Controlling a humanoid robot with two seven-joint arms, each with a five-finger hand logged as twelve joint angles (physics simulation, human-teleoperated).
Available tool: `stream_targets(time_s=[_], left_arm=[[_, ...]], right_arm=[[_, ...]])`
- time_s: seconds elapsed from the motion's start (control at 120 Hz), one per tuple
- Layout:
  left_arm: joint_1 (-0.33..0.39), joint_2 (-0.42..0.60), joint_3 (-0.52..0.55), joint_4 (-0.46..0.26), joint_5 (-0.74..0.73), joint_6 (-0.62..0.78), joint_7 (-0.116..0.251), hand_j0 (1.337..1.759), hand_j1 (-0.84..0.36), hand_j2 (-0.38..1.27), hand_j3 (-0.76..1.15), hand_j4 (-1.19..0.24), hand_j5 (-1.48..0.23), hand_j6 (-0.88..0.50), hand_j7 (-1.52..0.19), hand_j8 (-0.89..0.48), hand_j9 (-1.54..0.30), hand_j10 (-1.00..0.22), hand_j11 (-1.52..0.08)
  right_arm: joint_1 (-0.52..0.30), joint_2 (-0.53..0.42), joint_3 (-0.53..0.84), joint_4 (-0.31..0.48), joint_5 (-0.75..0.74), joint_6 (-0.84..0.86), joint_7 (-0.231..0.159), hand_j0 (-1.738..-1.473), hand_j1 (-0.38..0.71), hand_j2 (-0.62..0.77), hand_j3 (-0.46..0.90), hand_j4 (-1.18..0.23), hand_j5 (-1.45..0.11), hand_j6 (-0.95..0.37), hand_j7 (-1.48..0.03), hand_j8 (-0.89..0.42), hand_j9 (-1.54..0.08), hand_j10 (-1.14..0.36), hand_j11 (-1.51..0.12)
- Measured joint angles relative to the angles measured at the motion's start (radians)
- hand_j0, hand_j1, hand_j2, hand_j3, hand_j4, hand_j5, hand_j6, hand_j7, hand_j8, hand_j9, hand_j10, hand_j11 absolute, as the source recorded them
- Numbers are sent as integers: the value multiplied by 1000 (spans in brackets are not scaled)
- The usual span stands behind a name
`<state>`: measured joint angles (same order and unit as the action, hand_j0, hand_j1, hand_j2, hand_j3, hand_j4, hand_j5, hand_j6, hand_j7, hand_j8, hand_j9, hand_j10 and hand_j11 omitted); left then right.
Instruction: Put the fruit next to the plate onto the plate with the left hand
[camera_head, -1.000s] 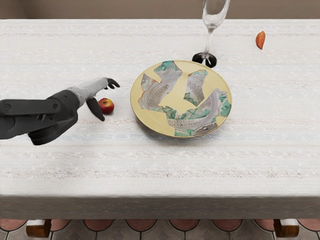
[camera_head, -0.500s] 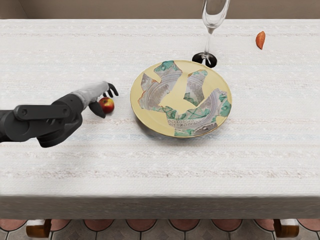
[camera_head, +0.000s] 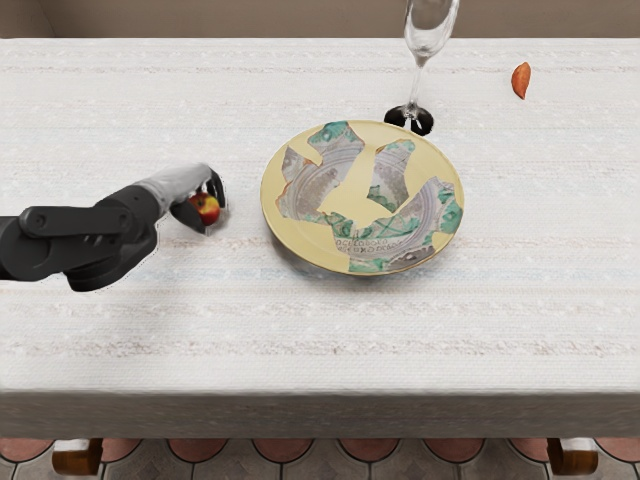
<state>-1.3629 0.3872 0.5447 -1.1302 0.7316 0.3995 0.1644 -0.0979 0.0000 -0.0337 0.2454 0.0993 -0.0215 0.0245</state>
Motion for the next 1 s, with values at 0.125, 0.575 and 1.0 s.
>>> stream_targets(time_s=[0.125,0.575,1.0], left_arm=[[-51,87,1,-32,-6,-1,2,1640,-320,331,-34,-674,-924,-411,-937,-412,-948,-711,-947],[-228,-18,2,-74,-26,-7,1,1652,-338,324,-4,-699,-1014,-379,-1004,-365,-992,-733,-993],[-309,-209,12,-117,-145,-23,0,1655,-306,391,0,-703,-1060,-393,-1000,-414,-996,-744,-1001]], right_arm=[[0,0,0,0,0,0,0,-1658,-312,-6,0,-31,-40,-31,-40,-31,-40,-31,-40],[0,0,0,0,0,0,0,-1658,-312,-6,0,-31,-40,-31,-40,-31,-40,-31,-40],[0,0,0,0,0,0,0,-1658,-312,-6,0,-31,-40,-31,-40,-31,-40,-31,-40]])
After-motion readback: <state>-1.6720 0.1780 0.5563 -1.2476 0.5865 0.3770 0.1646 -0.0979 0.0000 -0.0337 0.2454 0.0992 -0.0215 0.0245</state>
